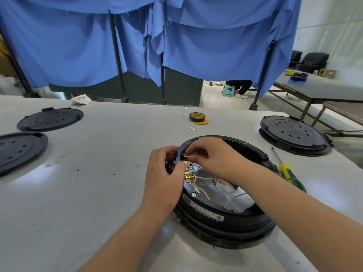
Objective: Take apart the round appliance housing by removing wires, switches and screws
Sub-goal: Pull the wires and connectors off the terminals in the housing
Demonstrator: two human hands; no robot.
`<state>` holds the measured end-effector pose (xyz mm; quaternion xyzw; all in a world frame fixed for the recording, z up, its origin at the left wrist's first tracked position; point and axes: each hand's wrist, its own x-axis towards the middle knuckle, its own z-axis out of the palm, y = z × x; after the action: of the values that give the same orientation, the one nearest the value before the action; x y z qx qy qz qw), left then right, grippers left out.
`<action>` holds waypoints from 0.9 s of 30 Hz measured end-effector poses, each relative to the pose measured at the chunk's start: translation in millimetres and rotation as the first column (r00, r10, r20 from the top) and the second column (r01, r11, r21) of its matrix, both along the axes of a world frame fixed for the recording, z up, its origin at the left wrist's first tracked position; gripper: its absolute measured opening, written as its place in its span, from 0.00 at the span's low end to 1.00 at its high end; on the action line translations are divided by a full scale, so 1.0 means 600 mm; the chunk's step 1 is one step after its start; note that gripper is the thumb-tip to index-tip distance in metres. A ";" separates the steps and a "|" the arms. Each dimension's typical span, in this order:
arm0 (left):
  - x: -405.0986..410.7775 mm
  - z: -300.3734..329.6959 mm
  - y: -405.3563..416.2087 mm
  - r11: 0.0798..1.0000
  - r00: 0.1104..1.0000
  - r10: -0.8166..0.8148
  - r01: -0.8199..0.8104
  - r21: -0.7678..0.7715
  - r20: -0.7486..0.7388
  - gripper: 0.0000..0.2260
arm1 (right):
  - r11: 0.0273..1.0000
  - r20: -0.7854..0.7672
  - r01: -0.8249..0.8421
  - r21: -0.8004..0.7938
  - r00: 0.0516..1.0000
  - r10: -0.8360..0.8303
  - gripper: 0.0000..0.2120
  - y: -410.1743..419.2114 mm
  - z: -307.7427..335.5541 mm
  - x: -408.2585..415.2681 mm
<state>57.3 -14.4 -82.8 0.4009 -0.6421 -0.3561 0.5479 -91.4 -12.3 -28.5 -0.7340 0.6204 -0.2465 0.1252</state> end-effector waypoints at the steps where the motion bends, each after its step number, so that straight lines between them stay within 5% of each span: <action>1: 0.000 0.000 0.000 1.000 1.000 -0.001 0.001 -0.001 0.001 0.14 | 1.000 -0.001 0.003 -0.004 1.000 -0.003 0.06 0.000 0.000 -0.001; 21: 0.005 -0.002 -0.006 0.998 1.000 -0.027 0.027 0.058 -0.010 0.16 | 0.997 -0.088 -0.076 -0.010 0.993 0.075 0.04 -0.023 0.008 0.003; 27: 0.006 -0.006 -0.006 1.000 0.999 0.016 -0.015 0.026 -0.041 0.15 | 1.000 -0.061 0.014 -0.026 0.998 -0.016 0.03 -0.007 0.023 -0.076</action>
<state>60.8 -18.1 -86.2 0.4055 -0.6230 -0.3683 0.5584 -136.8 -16.7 -14.7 -0.7381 0.6262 -0.2327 0.0946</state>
